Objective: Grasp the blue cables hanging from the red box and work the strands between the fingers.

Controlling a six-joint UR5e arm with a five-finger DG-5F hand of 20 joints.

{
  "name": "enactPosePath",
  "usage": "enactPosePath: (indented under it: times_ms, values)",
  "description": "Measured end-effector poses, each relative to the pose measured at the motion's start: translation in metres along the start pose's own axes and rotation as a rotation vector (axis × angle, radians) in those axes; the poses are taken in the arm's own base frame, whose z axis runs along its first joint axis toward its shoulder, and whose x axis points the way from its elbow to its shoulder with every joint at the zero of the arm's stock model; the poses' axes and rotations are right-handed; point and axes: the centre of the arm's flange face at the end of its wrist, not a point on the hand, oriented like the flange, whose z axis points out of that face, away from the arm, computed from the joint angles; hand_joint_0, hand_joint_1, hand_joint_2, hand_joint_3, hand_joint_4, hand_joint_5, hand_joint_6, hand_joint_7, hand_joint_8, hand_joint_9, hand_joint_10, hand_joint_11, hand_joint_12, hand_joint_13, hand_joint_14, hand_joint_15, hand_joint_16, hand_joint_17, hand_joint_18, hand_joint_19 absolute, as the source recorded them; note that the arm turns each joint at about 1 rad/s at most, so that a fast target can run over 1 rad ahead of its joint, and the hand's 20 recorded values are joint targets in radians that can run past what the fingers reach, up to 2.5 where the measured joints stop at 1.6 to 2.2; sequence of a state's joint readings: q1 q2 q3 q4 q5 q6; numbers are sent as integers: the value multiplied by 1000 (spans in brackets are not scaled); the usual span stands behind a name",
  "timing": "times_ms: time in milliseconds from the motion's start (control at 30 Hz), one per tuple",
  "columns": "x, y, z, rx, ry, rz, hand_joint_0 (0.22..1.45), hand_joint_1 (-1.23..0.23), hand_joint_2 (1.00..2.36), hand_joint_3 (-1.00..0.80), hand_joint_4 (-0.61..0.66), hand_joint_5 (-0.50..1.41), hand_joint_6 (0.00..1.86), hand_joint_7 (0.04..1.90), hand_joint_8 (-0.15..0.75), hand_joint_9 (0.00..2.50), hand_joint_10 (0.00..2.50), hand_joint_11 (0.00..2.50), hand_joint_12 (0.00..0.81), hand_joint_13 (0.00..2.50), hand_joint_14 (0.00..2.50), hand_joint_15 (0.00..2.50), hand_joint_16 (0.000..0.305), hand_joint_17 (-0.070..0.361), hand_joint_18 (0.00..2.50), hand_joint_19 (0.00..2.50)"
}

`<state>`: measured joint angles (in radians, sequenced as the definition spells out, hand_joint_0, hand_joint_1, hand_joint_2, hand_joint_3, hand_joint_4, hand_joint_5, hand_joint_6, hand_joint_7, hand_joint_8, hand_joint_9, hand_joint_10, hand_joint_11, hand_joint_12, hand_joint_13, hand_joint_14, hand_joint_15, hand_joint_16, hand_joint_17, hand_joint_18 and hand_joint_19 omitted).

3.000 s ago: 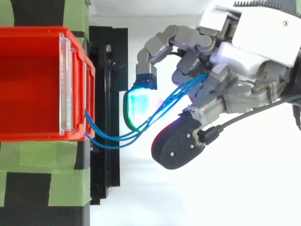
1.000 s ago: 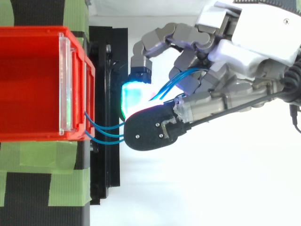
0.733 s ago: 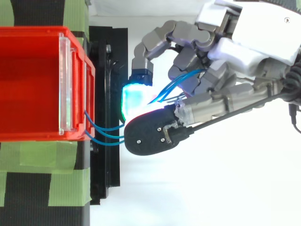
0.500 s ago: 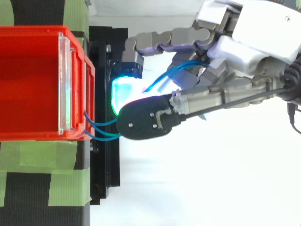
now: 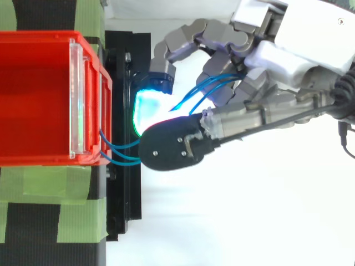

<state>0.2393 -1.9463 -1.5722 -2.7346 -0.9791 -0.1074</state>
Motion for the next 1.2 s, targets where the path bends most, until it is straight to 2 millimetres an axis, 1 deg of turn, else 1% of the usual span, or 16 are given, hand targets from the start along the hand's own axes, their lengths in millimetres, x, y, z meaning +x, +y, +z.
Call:
enactPosePath:
  times_ms: [67,100,133,200,267,400,467,567,600,700,733,767,833,867,900,1200]
  values:
    - [0,0,0,0,0,0,890,-721,1007,-70,185,45,1265,985,491,1853,2500,2500,681,1973,2500,1634,225,168,2500,868]
    - [0,0,0,0,0,0,942,-657,1004,8,191,118,1013,1029,491,1853,2500,2500,681,1973,2500,1634,225,168,2500,868]
    - [0,0,0,0,-2,0,985,-592,1004,36,207,146,922,1016,491,1853,2500,2500,681,1973,2500,1634,225,168,2500,868]
    - [0,0,0,1,-5,0,1058,-536,1012,60,253,382,104,1353,491,1853,2500,2500,681,1973,2500,1634,225,168,2500,868]
    - [0,0,0,1,-8,0,1112,-542,1016,60,291,421,4,1357,491,1853,2500,2500,681,1973,2500,1634,225,168,2500,868]
    - [0,0,0,1,-10,0,1207,-569,1020,3,297,471,12,1315,491,1853,2500,2500,681,1973,2500,1634,225,168,2500,868]
    - [0,0,0,1,-10,0,1219,-572,1020,-32,267,498,12,1330,491,1853,2500,2500,681,1973,2500,1634,225,168,2500,868]
    - [1,0,0,0,-10,1,1226,-575,1020,-70,186,536,1,1453,491,1853,2500,2500,681,1973,2500,1634,225,168,2500,868]
    - [1,0,0,0,-10,1,1181,-655,1024,-75,164,397,370,1308,491,1853,2500,2500,681,1973,2500,1634,225,168,2500,868]
    - [1,0,0,0,-10,1,1090,-738,1022,-88,144,142,842,1088,491,1853,2500,2500,681,1973,2500,1634,225,168,2500,868]
    - [1,0,0,-1,-11,2,1052,-751,1018,-106,159,94,919,1044,491,1853,2500,2500,681,1973,2500,1634,225,168,2500,868]
    - [1,0,0,-1,-11,3,1002,-759,1020,-209,161,37,1016,1009,491,1853,2500,2500,681,1973,2500,1634,225,168,2500,868]
    - [0,0,0,0,-12,5,938,-760,1018,-397,173,-14,1112,1014,491,1853,2500,2500,681,1973,2500,1634,225,168,2500,868]
    - [0,0,0,0,-13,6,924,-749,1018,-493,178,-40,1229,973,491,1853,2500,2500,681,1973,2500,1634,225,168,2500,868]
    - [0,0,0,0,-14,6,919,-744,1017,-527,173,-48,1279,962,491,1853,2500,2500,681,1973,2500,1634,225,168,2500,868]
    - [1,0,-1,0,-16,4,904,-717,1016,-538,255,-39,1415,947,491,1853,2500,2500,681,1973,2500,1634,225,168,2500,868]
